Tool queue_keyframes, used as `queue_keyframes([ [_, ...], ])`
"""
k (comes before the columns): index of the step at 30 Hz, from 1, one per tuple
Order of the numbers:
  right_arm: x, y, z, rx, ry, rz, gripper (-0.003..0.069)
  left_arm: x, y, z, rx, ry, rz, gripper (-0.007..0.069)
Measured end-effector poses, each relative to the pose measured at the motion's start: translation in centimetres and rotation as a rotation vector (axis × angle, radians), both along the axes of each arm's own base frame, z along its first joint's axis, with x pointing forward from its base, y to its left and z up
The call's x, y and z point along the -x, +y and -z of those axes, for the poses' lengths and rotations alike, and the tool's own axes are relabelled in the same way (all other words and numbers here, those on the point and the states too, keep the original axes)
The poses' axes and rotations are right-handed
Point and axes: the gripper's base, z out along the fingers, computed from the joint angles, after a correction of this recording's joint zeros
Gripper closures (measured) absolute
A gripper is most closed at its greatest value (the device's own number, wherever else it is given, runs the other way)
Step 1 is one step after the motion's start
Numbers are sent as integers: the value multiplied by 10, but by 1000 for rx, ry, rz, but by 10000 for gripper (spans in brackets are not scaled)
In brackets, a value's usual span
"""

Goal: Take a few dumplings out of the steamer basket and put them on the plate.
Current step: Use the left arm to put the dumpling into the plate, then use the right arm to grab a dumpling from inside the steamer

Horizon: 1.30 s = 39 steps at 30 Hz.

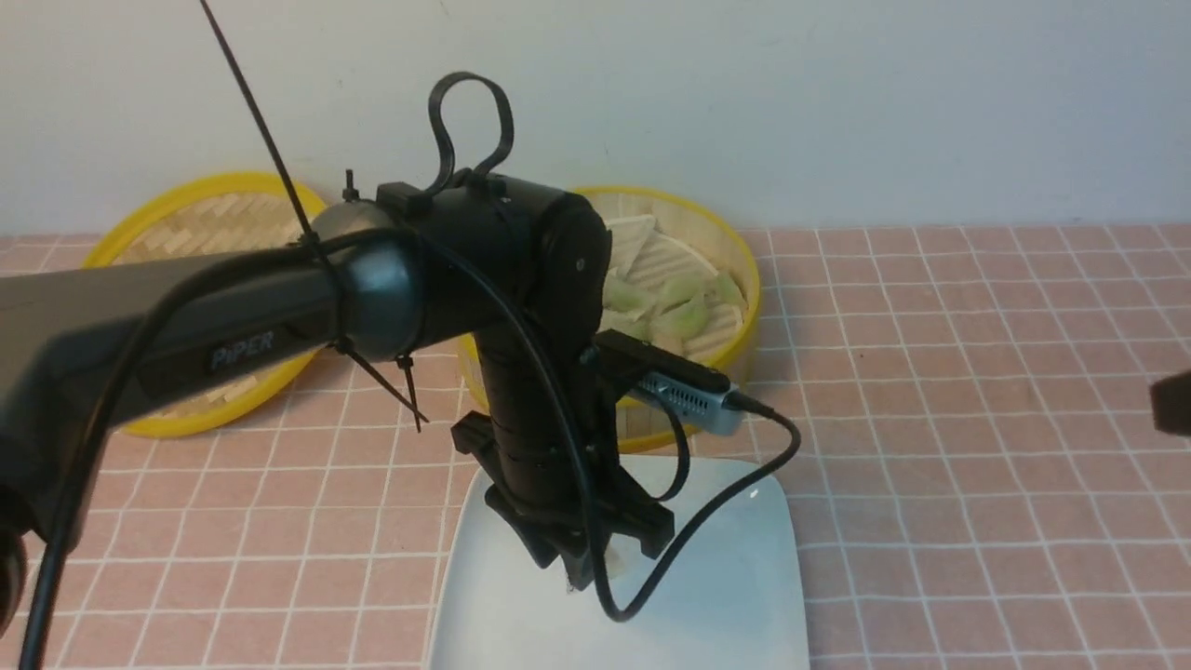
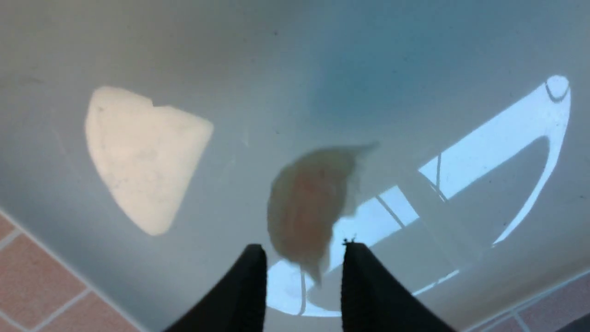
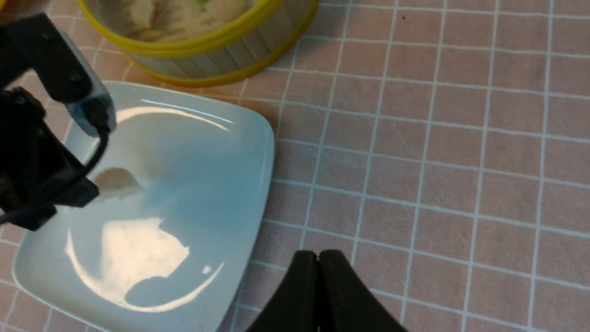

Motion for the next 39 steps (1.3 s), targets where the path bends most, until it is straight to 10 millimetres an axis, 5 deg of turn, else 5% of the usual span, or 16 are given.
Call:
queue_keyframes([
  [3, -26, 13, -3, -4, 39, -76, 669, -1, 0, -4, -2, -2, 4, 250],
  [7, -62, 36, -4, 10, 67, -151, 668, -6, -1, -13, -11, -42, 16, 220],
  [9, -84, 50, -7, 21, 52, -188, 662, -7, 2, -22, -20, -84, 21, 260],
  [14, -148, 91, 4, 106, 25, -260, 610, 1, 29, -81, 34, -228, -60, 557],
  [19, -203, 132, 39, 183, 41, -322, 501, 26, 60, -146, 118, -368, -137, 626],
  [24, -269, 167, 110, 262, 79, -351, 318, 76, 91, -210, 249, -520, -191, 631],
  [31, -305, 184, 177, 279, 183, -354, 209, 119, 121, -237, 315, -610, -241, 631],
  [39, -315, 189, 196, 252, 203, -320, 202, 143, 140, -226, 286, -615, -297, 631],
])
